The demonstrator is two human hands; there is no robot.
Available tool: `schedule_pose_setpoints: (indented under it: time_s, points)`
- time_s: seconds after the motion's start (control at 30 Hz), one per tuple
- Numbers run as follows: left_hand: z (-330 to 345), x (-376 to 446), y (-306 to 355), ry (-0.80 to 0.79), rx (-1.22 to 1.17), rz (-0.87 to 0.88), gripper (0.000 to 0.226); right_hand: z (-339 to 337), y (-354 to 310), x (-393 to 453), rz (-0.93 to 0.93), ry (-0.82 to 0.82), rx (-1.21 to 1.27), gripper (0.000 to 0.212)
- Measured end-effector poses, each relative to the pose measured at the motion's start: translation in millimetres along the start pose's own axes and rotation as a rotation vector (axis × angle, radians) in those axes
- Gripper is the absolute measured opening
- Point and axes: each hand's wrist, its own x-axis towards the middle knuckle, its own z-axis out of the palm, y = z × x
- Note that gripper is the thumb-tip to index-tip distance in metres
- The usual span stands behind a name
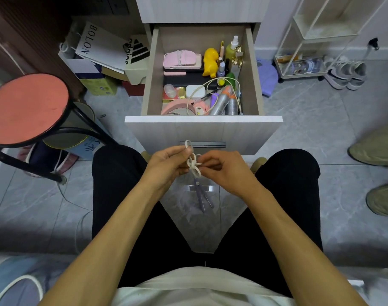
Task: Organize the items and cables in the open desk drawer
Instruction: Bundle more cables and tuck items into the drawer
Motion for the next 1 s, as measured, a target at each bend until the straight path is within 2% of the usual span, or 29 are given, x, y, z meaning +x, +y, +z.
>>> schedule_pose_setpoints:
  time_s: [0.13,0.23,0.37,0.5,0.6,0.73,0.9,1.0]
  points:
    - [4.9,-4.9,3.3,0.018,0.209,0.044,0.027,11.2,5.4,0.0,-0.08,0.136,-0.177,0.012]
    - [4.3,-2.6,3.4,0.03,0.35,0.106,0.025,18.6,8.5,-1.1,-0.057,0.176,-0.168,0.012]
    - [6.1,-3.9,-1.8,0.041,0.423,0.233,0.019,16.8,8.2,-1.9,-0.058,0.209,-0.064,0.013]
    - [6.5,-1.2,-5.1,0.168,0.167,0.149,0.009,12.6,2.8,-5.6,-0.048,0.155,0.093,0.01]
    - [12.8,-1.2,-9.0,0.183,0.13,0.134,0.008,10.7,7.5,-8.3,0.029,0.153,0.21,0.013]
    - [13.9,-2.5,-13.4,0.207,0.275,0.255,0.018,13.6,8.1,-8.4,0.128,0.229,0.516,0.015]
    - [11.7,-2.7,-13.4,0.157,0.543,0.343,0.027,14.1,6.0,-6.6,0.17,0.285,0.654,0.016]
    - [7.1,-1.0,-9.3,0.156,0.502,0.328,0.026,14.1,6.8,-6.0,0.192,0.28,0.703,0.018]
